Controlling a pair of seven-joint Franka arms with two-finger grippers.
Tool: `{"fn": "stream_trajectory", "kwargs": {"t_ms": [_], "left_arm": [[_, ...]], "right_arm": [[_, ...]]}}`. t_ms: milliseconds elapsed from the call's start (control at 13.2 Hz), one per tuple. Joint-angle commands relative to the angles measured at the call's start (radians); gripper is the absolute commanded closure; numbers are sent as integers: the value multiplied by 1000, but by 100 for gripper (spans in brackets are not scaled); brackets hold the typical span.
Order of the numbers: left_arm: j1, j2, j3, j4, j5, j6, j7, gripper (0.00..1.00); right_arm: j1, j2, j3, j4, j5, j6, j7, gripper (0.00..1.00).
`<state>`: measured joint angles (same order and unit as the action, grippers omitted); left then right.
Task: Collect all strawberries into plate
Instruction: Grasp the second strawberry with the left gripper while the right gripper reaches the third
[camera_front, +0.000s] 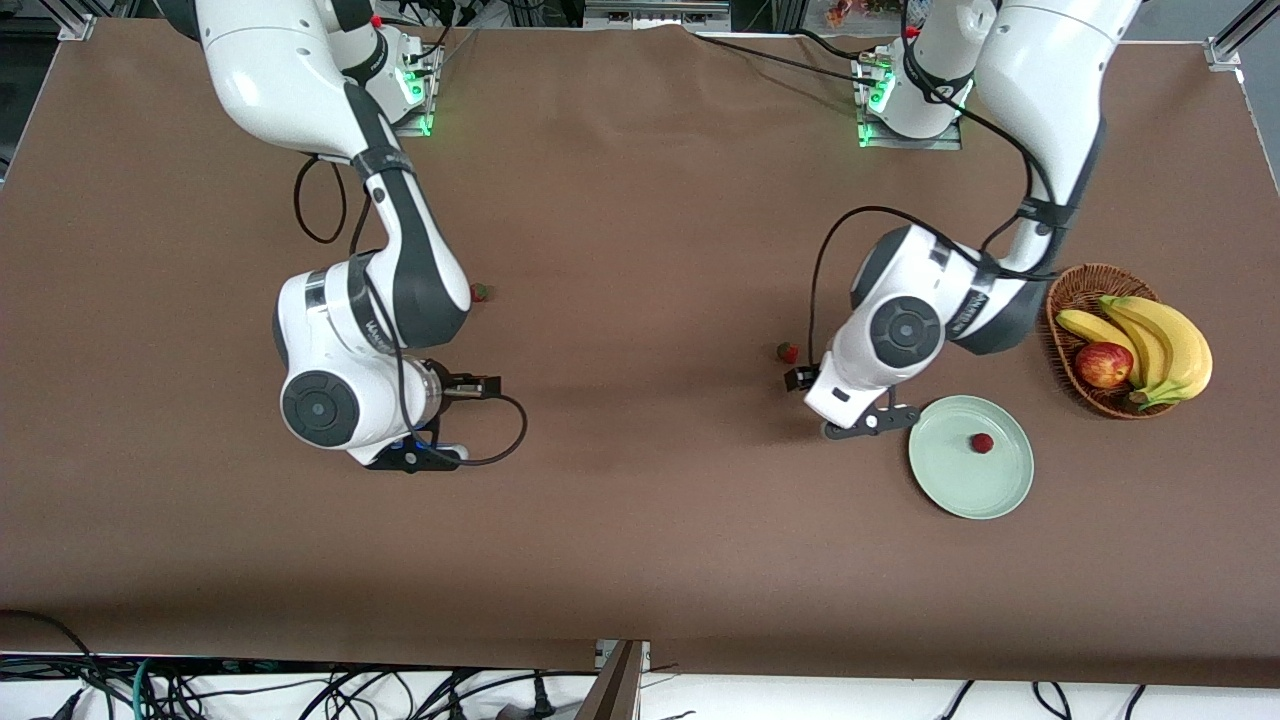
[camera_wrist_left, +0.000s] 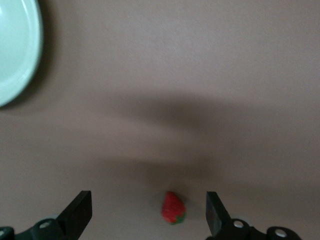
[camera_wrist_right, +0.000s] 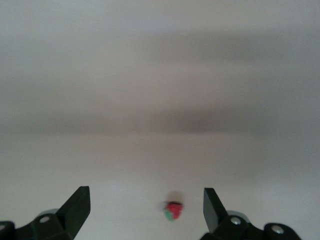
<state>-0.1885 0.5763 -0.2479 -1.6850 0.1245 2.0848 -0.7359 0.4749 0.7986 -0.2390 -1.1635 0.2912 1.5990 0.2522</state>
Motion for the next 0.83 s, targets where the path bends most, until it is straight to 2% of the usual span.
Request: {"fn": "stream_trajectory", "kwargs": {"t_ms": [0,151,454,606,757], "left_arm": [[-48,-9,12,-74,-14,99,-135,0],[-77,-7,12,-116,-12,171,-221,0],[-88,-1,13,-174,-8,267,-253,0],[-98,13,13,-171,1,270,-279,0],[-111,22,16,-168,4,271,-292,0]], "right_arm": [[-21,-165,13,-319,-40,126,-25,0],[-53,-246,45,-508,-40,237,-25,0],[-102,-351,164,-769,-38,412,14,0],[-105,-366,219,-864,-40,519,82,0],[-105,-366,251,-910,-40,550,125,0]]}}
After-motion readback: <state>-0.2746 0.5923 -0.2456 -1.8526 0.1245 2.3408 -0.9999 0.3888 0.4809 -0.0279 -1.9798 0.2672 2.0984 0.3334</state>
